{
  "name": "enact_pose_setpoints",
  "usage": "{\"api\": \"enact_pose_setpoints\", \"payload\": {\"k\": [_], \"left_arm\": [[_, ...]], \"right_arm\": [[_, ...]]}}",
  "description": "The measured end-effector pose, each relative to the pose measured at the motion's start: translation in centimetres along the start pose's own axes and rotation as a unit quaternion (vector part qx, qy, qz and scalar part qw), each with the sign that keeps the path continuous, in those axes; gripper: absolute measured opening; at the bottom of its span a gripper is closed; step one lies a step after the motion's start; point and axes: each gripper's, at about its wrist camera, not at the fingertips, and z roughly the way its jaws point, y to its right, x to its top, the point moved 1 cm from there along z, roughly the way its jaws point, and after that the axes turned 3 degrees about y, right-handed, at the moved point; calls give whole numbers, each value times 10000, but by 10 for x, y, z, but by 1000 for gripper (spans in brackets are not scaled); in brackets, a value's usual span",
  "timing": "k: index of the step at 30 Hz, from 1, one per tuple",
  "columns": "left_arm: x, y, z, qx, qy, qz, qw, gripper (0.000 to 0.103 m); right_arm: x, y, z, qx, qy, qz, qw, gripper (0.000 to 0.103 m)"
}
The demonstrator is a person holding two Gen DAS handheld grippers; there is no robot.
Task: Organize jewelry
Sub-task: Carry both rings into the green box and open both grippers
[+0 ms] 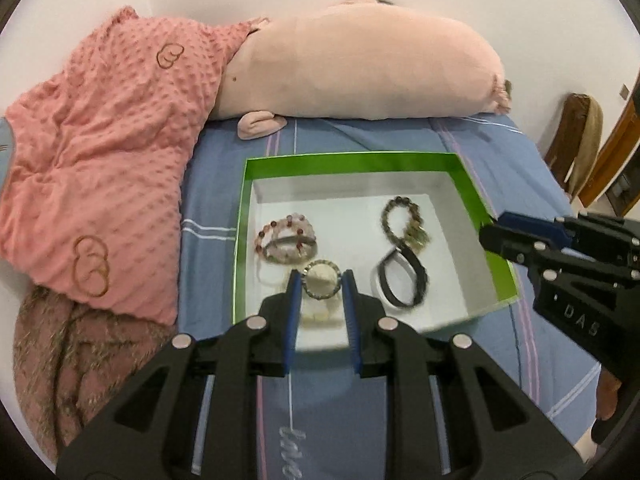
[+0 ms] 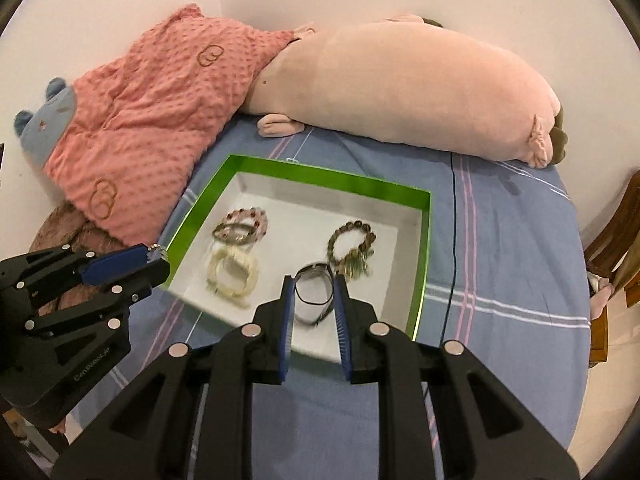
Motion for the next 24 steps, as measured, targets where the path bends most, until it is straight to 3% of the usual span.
{"api": "enact_pose_setpoints", "payload": {"k": [9, 24], "left_arm": [[4, -8, 64, -10, -536, -186, 9984, 21], [-1, 21, 100, -284, -820, 113, 9962, 21]], "right_arm": [[-4, 7, 82, -79, -725, 119, 9973, 19], [-22, 25, 116, -209, -1114, 304, 9931, 19]]}}
